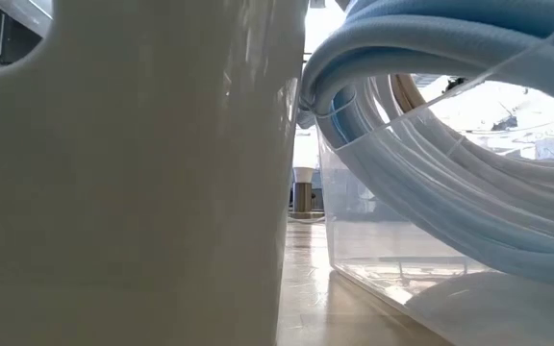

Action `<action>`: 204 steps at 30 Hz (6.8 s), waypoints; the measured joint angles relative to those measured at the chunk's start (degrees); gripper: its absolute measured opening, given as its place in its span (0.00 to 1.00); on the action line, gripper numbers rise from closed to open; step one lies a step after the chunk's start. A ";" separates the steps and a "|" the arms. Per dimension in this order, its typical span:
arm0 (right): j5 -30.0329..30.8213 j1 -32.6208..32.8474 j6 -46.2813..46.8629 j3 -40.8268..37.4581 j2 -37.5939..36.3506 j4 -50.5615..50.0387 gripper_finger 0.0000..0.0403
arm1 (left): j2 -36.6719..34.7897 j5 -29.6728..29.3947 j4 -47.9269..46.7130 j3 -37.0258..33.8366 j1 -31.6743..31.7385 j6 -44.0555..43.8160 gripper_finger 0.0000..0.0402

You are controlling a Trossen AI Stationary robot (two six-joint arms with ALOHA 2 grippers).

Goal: Pick & Place USB Port
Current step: Return to Home Position

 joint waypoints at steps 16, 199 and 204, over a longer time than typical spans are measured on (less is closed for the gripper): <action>-14.48 -0.15 10.57 -30.79 -18.80 24.75 0.00 | 0.05 4.49 12.32 -10.74 -0.21 -3.21 0.16; 11.45 15.64 22.47 -65.63 -27.19 57.97 0.00 | -77.54 36.99 61.66 -86.11 -9.22 34.43 0.00; 11.45 15.65 22.47 -65.63 -27.19 57.98 0.00 | -79.13 38.69 65.53 -90.01 -9.24 34.08 0.00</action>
